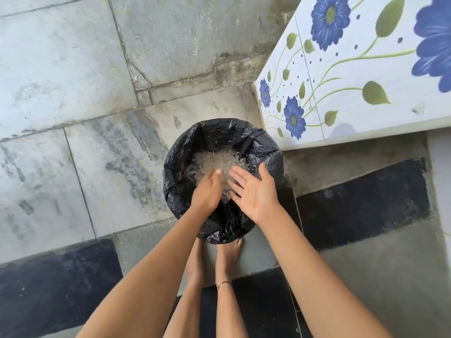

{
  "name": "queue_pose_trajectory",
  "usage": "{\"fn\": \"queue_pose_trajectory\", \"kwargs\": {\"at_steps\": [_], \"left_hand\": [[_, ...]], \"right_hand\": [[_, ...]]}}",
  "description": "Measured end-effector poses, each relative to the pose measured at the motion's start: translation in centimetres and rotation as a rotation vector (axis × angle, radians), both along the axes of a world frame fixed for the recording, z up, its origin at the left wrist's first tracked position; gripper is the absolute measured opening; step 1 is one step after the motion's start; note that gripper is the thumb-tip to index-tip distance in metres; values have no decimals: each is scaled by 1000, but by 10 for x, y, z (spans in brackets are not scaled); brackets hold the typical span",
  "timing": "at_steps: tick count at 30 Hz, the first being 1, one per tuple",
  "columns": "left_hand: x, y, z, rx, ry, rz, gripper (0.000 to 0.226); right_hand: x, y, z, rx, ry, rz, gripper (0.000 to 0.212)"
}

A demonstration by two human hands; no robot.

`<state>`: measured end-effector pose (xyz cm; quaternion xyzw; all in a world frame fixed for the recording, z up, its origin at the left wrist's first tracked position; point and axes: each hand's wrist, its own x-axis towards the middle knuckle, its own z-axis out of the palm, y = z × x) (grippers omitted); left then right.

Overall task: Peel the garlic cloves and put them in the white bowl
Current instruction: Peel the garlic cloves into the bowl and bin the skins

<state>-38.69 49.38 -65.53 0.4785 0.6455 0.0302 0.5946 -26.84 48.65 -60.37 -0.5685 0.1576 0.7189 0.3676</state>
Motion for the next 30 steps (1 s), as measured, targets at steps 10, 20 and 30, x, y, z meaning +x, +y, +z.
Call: {"fn": "queue_pose_trajectory", "kwargs": {"at_steps": [10, 20, 30], "left_hand": [[-4, -7, 30, -26, -28, 174, 45], [-20, 5, 230, 329, 126, -95, 40], [-16, -61, 491, 781, 11, -330, 44]], "right_hand": [[-8, 2, 35, 98, 55, -107, 66], [15, -30, 175, 269, -1055, 761, 46], [15, -131, 441, 571, -1476, 403, 41]]}}
